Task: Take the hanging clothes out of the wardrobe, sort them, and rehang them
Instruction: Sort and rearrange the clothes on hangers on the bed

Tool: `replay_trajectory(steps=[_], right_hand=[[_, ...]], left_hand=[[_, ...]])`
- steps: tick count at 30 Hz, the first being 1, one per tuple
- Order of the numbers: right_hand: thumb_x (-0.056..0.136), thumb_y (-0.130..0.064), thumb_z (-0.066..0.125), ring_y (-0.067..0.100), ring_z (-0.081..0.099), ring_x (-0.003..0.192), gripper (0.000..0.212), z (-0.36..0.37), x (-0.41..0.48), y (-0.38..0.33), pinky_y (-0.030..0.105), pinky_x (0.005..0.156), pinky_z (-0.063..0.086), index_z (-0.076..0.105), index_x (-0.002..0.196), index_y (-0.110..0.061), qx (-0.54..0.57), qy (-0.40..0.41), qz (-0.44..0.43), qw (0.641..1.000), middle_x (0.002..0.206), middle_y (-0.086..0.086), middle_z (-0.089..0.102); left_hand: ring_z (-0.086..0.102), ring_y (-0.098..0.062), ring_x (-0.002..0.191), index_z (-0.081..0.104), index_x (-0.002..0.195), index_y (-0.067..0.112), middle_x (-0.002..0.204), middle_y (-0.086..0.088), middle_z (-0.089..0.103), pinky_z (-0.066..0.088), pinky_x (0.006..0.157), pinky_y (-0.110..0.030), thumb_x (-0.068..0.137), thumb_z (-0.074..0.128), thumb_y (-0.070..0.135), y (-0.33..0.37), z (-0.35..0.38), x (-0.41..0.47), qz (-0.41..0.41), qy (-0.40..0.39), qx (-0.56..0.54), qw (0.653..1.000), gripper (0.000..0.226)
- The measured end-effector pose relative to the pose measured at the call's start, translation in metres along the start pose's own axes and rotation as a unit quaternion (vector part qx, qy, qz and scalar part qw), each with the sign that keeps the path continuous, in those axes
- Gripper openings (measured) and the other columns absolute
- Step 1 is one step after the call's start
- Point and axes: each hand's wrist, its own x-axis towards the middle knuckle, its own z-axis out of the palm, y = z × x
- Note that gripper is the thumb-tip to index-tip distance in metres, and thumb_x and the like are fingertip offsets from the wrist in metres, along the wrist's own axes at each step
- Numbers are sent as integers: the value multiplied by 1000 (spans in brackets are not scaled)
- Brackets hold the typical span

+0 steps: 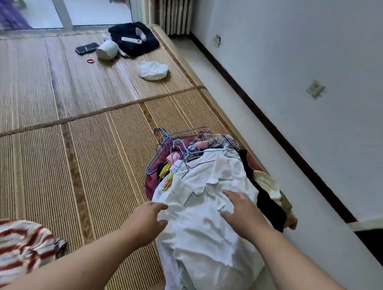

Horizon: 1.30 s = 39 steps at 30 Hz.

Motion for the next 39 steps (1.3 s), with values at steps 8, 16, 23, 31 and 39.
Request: replay_trajectory(steps=[8, 16, 23, 31, 39], right_hand=[[84, -41, 62, 21, 40, 129, 65, 29, 160, 50, 35, 105, 35, 36, 142, -28, 41, 6, -47, 998, 140, 4, 39], [91, -40, 43, 27, 20, 140, 65, 35, 298, 85, 48, 113, 17, 13, 148, -32, -129, 61, -58, 988, 153, 5, 24], [84, -29, 48, 34, 47, 106, 27, 25, 281, 99, 40, 90, 33, 57, 106, -15, -107, 116, -206, 966, 109, 13, 58], [91, -32, 58, 15, 54, 114, 32, -58, 201, 86, 19, 89, 35, 60, 123, -26, 26, -52, -318, 946, 119, -7, 62], [92, -34, 56, -2, 53, 68, 25, -95, 73, -13, 13, 58, 37, 57, 68, -42, 44, -66, -401, 913, 68, -14, 60]], left_hand=[[48, -16, 124, 51, 131, 34, 135, 5, 52, 38, 101, -31, 87, 59, 35, -2, 64, 103, -109, 52, -42, 992, 45], [50, -30, 116, 43, 135, 28, 125, -7, 57, 40, 94, -37, 85, 54, 36, -3, 118, 205, -206, 166, -20, 964, 52], [51, -34, 107, 56, 106, 19, 111, -11, 56, 41, 88, -39, 88, 47, 42, -1, 111, 199, -265, 117, 77, 954, 31], [58, -24, 85, 52, 78, 23, 81, 2, 59, 43, 69, -33, 97, 46, 31, 42, 77, 106, -179, 155, -144, 961, 21], [59, -19, 78, 62, 85, 19, 82, 0, 64, 44, 70, -35, 97, 47, 28, 51, 0, -70, -185, 274, -208, 920, 22]])
